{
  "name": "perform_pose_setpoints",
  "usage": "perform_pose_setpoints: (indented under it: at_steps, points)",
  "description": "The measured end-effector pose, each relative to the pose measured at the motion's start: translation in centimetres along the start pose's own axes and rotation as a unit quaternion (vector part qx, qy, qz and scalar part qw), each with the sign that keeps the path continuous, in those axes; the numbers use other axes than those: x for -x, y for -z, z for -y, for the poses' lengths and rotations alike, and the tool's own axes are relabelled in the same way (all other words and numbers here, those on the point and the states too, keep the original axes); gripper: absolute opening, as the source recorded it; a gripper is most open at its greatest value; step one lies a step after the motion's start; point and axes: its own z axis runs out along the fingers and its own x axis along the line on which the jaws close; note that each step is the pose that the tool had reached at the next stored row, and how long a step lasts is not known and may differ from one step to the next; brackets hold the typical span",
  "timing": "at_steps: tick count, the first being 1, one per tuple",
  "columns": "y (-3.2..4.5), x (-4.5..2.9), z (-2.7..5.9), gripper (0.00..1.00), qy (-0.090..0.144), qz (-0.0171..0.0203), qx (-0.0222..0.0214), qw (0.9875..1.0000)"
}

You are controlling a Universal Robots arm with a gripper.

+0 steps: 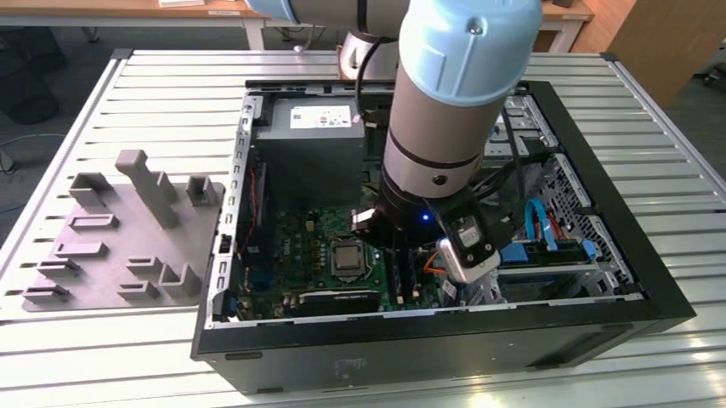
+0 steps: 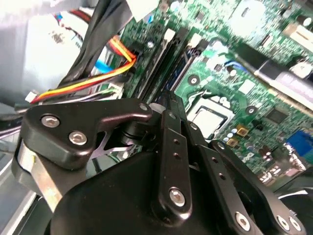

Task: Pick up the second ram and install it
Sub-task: 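Press down the second ram until it locks into place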

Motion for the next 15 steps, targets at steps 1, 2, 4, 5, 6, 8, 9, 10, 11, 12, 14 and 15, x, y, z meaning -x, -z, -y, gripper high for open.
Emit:
perform_pose_setpoints:
  at_steps: [1,2,4,5,6,8,9,10,11,12,14,15]
  points:
    - [0.01,0.01,0.18,0.11,0.000,0.0000,0.0000,1.0000]
    - [0.02,0.02,0.35,0.11,0.000,0.0000,0.0000,1.0000]
    - [0.03,0.04,0.68,0.11,0.000,0.0000,0.0000,1.0000]
    - [0.04,0.05,0.86,0.11,0.000,0.0000,0.0000,1.0000]
    - [0.05,0.06,1.08,0.11,0.000,0.0000,0.0001,1.0000]
    - [0.08,0.09,1.46,0.11,0.000,0.0000,0.0000,1.0000]
    - [0.08,0.10,1.62,0.11,0.000,0.0000,0.0000,1.0000]
    - [0.07,0.10,1.71,0.11,0.000,0.0000,0.0000,1.0000]
    - [-0.01,0.10,1.77,0.11,0.000,0.0000,0.0001,1.0000]
    - [-0.15,0.11,1.82,0.11,0.000,0.0000,0.0001,1.0000]
    - [-0.32,0.11,1.91,0.11,0.000,0.0000,0.0001,1.0000]
    - [-0.35,0.11,1.92,0.11,0.000,0.0000,0.0000,1.0000]
